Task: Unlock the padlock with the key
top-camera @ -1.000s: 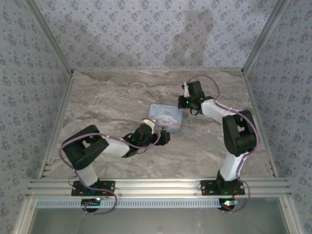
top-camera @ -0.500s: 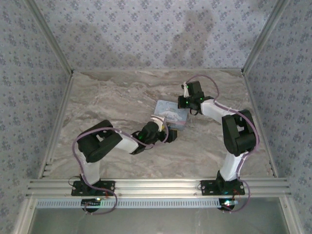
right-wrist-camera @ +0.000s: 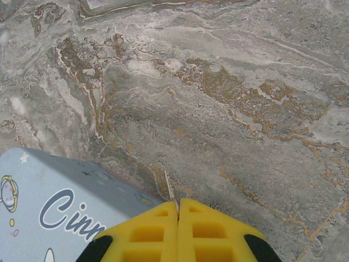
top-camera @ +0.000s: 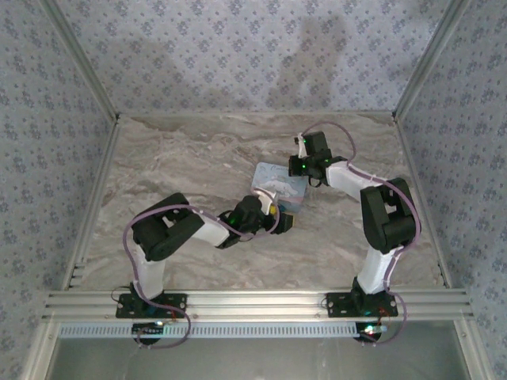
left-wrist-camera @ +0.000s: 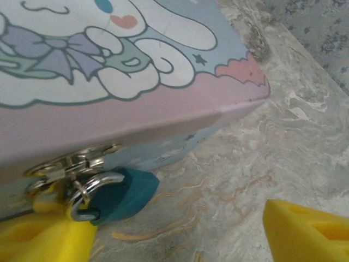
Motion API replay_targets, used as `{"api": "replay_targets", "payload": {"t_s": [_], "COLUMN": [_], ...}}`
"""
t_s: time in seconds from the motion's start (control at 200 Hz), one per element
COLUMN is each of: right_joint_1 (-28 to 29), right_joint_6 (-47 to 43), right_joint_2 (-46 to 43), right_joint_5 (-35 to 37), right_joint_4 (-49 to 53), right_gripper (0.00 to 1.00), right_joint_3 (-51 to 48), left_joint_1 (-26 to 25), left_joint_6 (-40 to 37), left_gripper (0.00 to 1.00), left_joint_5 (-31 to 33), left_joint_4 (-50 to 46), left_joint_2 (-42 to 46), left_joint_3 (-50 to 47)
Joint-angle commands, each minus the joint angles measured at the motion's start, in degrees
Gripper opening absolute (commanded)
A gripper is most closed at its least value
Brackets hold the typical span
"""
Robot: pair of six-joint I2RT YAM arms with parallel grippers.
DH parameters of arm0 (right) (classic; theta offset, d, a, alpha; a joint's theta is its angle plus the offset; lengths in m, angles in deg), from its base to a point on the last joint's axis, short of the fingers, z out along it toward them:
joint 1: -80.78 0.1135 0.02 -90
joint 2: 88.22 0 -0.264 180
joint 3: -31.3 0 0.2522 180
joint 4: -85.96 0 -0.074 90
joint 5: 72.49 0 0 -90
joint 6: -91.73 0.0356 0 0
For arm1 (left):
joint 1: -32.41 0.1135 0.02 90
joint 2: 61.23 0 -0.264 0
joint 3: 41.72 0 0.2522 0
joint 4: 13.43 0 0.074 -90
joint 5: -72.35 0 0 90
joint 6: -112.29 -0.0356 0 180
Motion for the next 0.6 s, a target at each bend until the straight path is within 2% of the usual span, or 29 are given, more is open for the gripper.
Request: {"api": "replay_targets", "payload": {"t_s": [0.0, 0.07, 0.235, 0.395, 0.595], "right_joint_1": [0.51, 0.51, 0.62, 0.64, 0.79], "right_joint_6": [-0.83, -0.84, -0.73, -0.67, -0.48], "right_joint_2": [0.82, 0.62, 0.45, 0.45, 0.36], "right_joint_5": [-0.03, 0.03, 0.04, 0.19, 0.05], "right_joint_4": [0.39, 0.32, 0.36, 0.27, 0.13], "right_gripper": [0.0, 0.0, 0.0, 0.0, 0.0], "right_joint_3": [-0.7, -0.92, -1.08, -1.11, -1.16], "left_joint_1": [0.32, 0.82, 1.56, 2.3, 2.32], "left_joint_6": [0.02, 0.87, 3.5, 7.46, 8.97], "left_gripper": [0.75, 0.71, 0.76, 0.7, 0.66], "left_joint_5": [-4.4, -6.29, -6.47, -8.72, -9.66], "left_joint_4": [5.42, 7.33, 9.89, 14.46, 15.03], "left_joint_2": [-1.01, -1.52, -2.02, -3.37, -4.68], "left_joint_3": [0.53, 0.38, -0.23, -1.13, -0.7]}}
